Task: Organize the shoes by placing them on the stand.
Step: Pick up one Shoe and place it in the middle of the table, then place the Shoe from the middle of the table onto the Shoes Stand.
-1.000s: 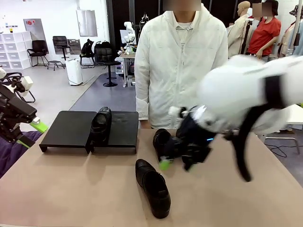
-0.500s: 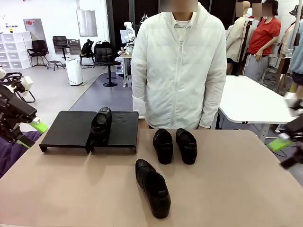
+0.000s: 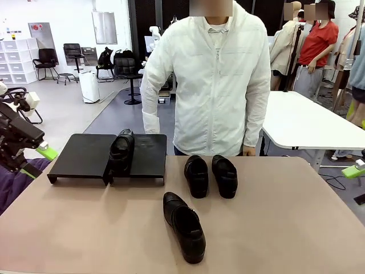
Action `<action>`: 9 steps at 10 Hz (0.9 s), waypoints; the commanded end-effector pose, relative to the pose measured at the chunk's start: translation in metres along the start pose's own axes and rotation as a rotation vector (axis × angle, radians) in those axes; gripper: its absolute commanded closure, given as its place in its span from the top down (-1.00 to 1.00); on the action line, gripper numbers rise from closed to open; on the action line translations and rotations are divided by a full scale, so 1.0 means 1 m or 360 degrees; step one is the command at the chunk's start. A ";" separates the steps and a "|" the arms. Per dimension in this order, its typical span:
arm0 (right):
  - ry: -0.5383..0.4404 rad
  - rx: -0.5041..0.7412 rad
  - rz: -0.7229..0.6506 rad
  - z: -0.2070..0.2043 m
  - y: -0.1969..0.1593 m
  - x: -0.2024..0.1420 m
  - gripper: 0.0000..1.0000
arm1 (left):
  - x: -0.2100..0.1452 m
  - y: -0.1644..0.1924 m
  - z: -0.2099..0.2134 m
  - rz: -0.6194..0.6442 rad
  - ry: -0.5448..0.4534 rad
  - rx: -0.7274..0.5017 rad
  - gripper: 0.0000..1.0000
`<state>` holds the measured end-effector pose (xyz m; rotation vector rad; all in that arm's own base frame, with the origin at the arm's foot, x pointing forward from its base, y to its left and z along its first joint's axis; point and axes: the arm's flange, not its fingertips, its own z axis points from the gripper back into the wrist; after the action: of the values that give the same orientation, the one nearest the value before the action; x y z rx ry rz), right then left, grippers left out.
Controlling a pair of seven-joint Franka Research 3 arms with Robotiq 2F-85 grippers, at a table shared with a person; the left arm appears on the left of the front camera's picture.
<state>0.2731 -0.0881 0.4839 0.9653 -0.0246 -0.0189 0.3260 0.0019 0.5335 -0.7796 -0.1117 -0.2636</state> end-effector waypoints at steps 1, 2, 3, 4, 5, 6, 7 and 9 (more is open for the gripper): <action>0.0024 0.0016 0.0055 0.005 0.005 -0.003 1.00 | 0.000 0.000 0.001 -0.0032 -0.0006 -0.0037 1.00; 0.0024 0.0016 0.0055 0.005 0.005 -0.003 1.00 | 0.000 0.000 0.001 -0.0032 -0.0006 -0.0037 1.00; 0.0024 0.0016 0.0055 0.005 0.005 -0.003 1.00 | 0.000 0.000 0.001 -0.0032 -0.0006 -0.0037 1.00; 0.0024 0.0016 0.0055 0.005 0.005 -0.003 1.00 | 0.000 0.000 0.001 -0.0032 -0.0006 -0.0037 1.00; 0.0024 0.0016 0.0055 0.005 0.005 -0.003 1.00 | 0.000 0.000 0.001 -0.0032 -0.0006 -0.0037 1.00; 0.0024 0.0016 0.0055 0.005 0.005 -0.003 1.00 | 0.000 0.000 0.001 -0.0032 -0.0006 -0.0037 1.00; 0.0024 0.0016 0.0055 0.005 0.005 -0.003 1.00 | 0.000 0.000 0.001 -0.0032 -0.0006 -0.0037 1.00; 0.0024 0.0016 0.0055 0.005 0.005 -0.003 1.00 | 0.000 0.000 0.000 0.0000 0.0000 0.0000 1.00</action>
<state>0.2688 -0.0864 0.4874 0.9631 -0.0155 -0.0051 0.3261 0.0020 0.5334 -0.7790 -0.1115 -0.2630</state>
